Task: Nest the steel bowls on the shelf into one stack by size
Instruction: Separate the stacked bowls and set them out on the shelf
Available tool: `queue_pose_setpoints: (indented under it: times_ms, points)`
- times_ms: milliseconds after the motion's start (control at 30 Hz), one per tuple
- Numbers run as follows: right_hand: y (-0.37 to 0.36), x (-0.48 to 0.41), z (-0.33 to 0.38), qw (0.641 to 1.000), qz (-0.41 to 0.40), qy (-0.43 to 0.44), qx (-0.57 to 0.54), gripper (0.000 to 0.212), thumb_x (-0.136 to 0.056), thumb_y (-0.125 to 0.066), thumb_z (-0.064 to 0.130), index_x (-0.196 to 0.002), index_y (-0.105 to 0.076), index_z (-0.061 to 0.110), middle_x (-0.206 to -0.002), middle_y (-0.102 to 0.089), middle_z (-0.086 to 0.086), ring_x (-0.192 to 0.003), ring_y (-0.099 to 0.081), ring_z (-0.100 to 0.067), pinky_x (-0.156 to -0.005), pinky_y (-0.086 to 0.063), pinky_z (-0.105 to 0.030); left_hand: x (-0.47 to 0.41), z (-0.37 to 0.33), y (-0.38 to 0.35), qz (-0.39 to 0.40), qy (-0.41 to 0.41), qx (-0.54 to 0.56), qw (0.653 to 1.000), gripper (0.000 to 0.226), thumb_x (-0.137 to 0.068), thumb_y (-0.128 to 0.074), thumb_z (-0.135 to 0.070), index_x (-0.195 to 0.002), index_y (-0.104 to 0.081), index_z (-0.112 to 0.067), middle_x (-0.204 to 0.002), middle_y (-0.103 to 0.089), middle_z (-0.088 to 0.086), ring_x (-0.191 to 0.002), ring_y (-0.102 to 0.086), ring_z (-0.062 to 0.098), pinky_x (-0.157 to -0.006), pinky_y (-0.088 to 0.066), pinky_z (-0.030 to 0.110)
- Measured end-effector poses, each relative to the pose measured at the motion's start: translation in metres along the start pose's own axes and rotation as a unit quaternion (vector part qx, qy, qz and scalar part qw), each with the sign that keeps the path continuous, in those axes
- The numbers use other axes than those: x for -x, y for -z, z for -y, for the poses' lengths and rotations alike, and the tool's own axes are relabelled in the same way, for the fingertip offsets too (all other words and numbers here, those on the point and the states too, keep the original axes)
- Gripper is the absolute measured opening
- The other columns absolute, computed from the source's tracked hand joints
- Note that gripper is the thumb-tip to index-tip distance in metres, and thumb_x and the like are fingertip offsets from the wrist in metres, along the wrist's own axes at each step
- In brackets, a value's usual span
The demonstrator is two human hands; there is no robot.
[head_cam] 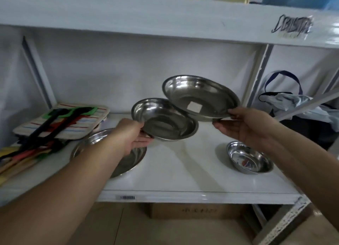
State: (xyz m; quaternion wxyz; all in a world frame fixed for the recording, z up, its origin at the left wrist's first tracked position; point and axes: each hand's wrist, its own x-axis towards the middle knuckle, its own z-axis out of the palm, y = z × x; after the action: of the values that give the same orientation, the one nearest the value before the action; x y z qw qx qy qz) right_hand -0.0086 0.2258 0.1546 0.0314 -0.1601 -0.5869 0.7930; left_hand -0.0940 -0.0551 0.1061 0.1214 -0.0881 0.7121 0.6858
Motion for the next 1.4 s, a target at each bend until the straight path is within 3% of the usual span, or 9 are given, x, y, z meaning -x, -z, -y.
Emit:
queue_pose_setpoints:
  times_ms: [133, 267, 467, 667, 833, 1000, 1167, 1300, 1400]
  points:
    - [-0.019, 0.031, -0.014, 0.999, 0.011, -0.028, 0.045, 0.043, -0.103, -0.049, 0.008, -0.140, -0.047, -0.015, -0.100, -0.071, -0.035, -0.067, -0.076, -0.032, -0.051, -0.062, -0.031, 0.048, 0.016, -0.002, 0.012, 0.016, 0.048, 0.999, 0.025, -0.104, -0.047, -0.022, -0.117, -0.056, -0.002, -0.092, -0.069, 0.018, -0.075, -0.070, 0.028, -0.064, -0.060, 0.037]
    - [-0.028, 0.047, -0.033, 0.994, 0.021, -0.063, 0.083, 0.038, -0.104, -0.049, 0.011, -0.134, -0.052, -0.013, -0.098, -0.071, -0.033, -0.070, -0.075, -0.033, -0.055, -0.065, -0.034, 0.080, 0.037, 0.002, 0.021, 0.017, 0.049, 0.998, 0.017, -0.102, -0.052, -0.021, -0.107, -0.062, -0.009, -0.097, -0.073, 0.016, -0.081, -0.075, 0.029, -0.064, -0.060, 0.035]
    - [-0.022, 0.054, -0.054, 0.985, 0.021, -0.082, 0.150, 0.027, -0.104, -0.051, 0.014, -0.112, -0.064, -0.009, -0.085, -0.076, -0.027, -0.069, -0.076, -0.031, -0.057, -0.062, -0.032, 0.093, 0.057, 0.005, 0.031, 0.012, 0.048, 0.998, 0.031, -0.104, -0.048, -0.022, -0.125, -0.060, -0.003, -0.105, -0.075, 0.019, -0.078, -0.078, 0.029, -0.058, -0.062, 0.031]
    - [-0.008, 0.042, -0.058, 0.961, 0.016, -0.089, 0.260, 0.026, -0.103, -0.054, 0.018, -0.097, -0.064, -0.006, -0.069, -0.067, -0.016, -0.054, -0.067, -0.024, -0.052, -0.057, -0.032, 0.095, 0.065, 0.000, 0.029, 0.000, 0.038, 0.999, 0.028, -0.105, -0.046, -0.024, -0.113, -0.065, -0.006, -0.102, -0.074, 0.020, -0.076, -0.079, 0.029, -0.066, -0.063, 0.035]
    - [0.007, 0.034, -0.065, 0.904, 0.015, -0.072, 0.420, 0.034, -0.096, -0.065, 0.032, -0.100, -0.062, -0.001, -0.086, -0.069, -0.018, -0.057, -0.071, -0.026, -0.053, -0.058, -0.030, 0.090, 0.071, -0.004, 0.028, -0.010, 0.028, 0.999, 0.027, -0.107, -0.042, -0.023, -0.108, -0.066, -0.010, -0.096, -0.075, 0.016, -0.075, -0.079, 0.030, -0.070, -0.062, 0.037]
    - [0.026, 0.011, -0.081, 0.953, -0.022, -0.036, 0.299, 0.022, -0.097, -0.066, 0.015, -0.107, -0.067, -0.005, -0.105, -0.072, -0.033, -0.070, -0.075, -0.030, -0.061, -0.062, -0.034, 0.082, 0.082, -0.009, 0.050, -0.009, 0.002, 0.999, 0.030, -0.107, -0.038, -0.023, -0.114, -0.064, -0.009, -0.102, -0.076, 0.017, -0.078, -0.079, 0.029, -0.073, -0.063, 0.039]
    - [0.034, -0.008, -0.099, 0.953, -0.051, -0.018, 0.298, 0.033, -0.088, -0.074, 0.002, -0.119, -0.065, -0.003, -0.095, -0.076, -0.020, -0.076, -0.076, -0.025, -0.058, -0.059, -0.026, 0.070, 0.092, -0.014, 0.037, 0.000, 0.018, 0.999, 0.035, -0.107, -0.031, -0.025, -0.121, -0.060, -0.012, -0.111, -0.072, 0.017, -0.078, -0.079, 0.031, -0.073, -0.063, 0.043]
    - [0.035, -0.022, -0.108, 0.957, -0.070, -0.021, 0.281, 0.032, -0.089, -0.073, 0.002, -0.120, -0.065, -0.003, -0.096, -0.075, -0.021, -0.075, -0.073, -0.024, -0.056, -0.057, -0.025, 0.060, 0.100, -0.027, 0.011, 0.015, 0.026, 0.999, 0.037, -0.105, -0.032, -0.037, -0.121, -0.058, -0.015, -0.115, -0.069, 0.011, -0.076, -0.079, 0.029, -0.070, -0.064, 0.041]
    - [0.035, -0.033, -0.118, 0.956, -0.084, -0.024, 0.280, 0.032, -0.092, -0.069, 0.004, -0.123, -0.063, -0.003, -0.101, -0.073, -0.023, -0.079, -0.073, -0.026, -0.057, -0.058, -0.027, 0.050, 0.110, -0.040, 0.016, 0.027, 0.025, 0.999, 0.028, -0.106, -0.036, -0.031, -0.130, -0.047, -0.022, -0.128, -0.059, 0.007, -0.083, -0.078, 0.027, -0.071, -0.064, 0.041]
